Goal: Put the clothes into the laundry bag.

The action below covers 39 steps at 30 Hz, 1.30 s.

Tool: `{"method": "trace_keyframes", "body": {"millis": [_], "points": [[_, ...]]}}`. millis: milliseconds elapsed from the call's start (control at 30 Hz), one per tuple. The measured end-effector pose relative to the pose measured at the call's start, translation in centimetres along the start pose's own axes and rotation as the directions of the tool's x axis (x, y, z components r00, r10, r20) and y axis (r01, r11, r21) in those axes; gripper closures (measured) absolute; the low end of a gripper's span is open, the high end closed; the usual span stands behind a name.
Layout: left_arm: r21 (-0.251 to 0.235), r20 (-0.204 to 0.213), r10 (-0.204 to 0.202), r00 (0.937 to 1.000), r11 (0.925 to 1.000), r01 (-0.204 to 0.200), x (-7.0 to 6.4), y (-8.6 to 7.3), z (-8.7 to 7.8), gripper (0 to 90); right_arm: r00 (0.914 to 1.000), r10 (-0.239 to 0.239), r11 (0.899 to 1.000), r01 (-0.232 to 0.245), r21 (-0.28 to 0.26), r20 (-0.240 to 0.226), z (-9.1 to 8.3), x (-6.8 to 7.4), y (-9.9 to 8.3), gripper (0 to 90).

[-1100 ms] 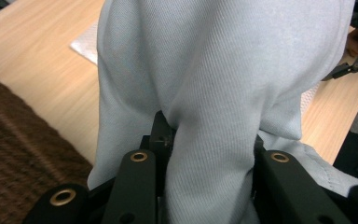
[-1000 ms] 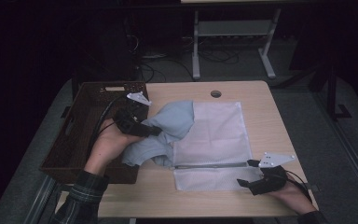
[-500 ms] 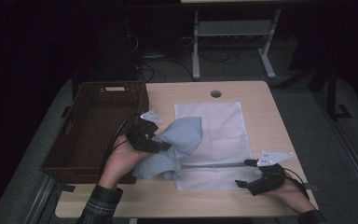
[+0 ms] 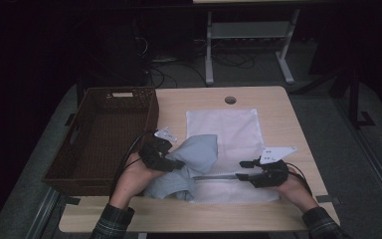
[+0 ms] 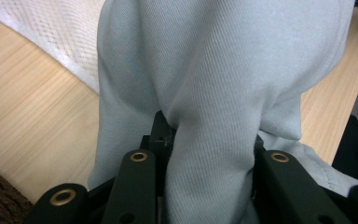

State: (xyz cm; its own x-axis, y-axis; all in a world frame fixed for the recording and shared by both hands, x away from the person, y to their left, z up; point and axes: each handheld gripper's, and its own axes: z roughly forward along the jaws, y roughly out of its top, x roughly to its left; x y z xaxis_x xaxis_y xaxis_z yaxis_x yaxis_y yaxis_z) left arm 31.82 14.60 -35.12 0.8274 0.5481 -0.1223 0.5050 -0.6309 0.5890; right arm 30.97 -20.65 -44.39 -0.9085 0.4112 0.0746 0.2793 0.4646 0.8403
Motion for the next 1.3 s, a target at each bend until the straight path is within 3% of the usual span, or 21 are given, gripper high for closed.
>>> {"method": "trace_keyframes", "body": {"millis": [300,633,933,1033,1167,1300], "points": [[-0.004,0.018,-0.006,0.9998,1.0000,0.007,0.1,-0.3,0.1,68.5,0.9953,-0.019,0.998,0.024,0.056,-0.095,2.9,-0.7,0.5,56.2],[0.002,0.030,-0.008,0.9995,1.0000,0.008,0.1,-0.3,0.4,68.5,0.9969,0.013,0.994,-0.005,0.107,-0.077,4.8,-1.9,-0.5,62.0],[0.005,0.035,-0.015,0.9993,0.9999,0.014,0.2,-0.4,0.6,68.5,0.9995,0.028,0.996,-0.026,0.081,-0.017,4.9,-2.7,0.0,66.7],[0.005,0.036,-0.011,0.9993,0.9999,0.011,0.2,-0.4,0.5,68.5,0.9996,0.010,0.997,-0.008,0.080,-0.025,4.5,-2.5,0.0,69.4],[0.001,0.038,-0.013,0.9992,0.9999,0.013,0.2,-0.5,0.5,68.5,0.9972,-0.012,0.998,0.016,0.054,-0.074,3.7,-2.0,0.2,76.2],[0.000,0.039,-0.016,0.9991,0.9999,0.016,0.2,-0.5,0.4,68.6,0.9939,-0.016,0.997,0.024,0.077,-0.110,4.2,-1.8,0.0,77.2]]}}
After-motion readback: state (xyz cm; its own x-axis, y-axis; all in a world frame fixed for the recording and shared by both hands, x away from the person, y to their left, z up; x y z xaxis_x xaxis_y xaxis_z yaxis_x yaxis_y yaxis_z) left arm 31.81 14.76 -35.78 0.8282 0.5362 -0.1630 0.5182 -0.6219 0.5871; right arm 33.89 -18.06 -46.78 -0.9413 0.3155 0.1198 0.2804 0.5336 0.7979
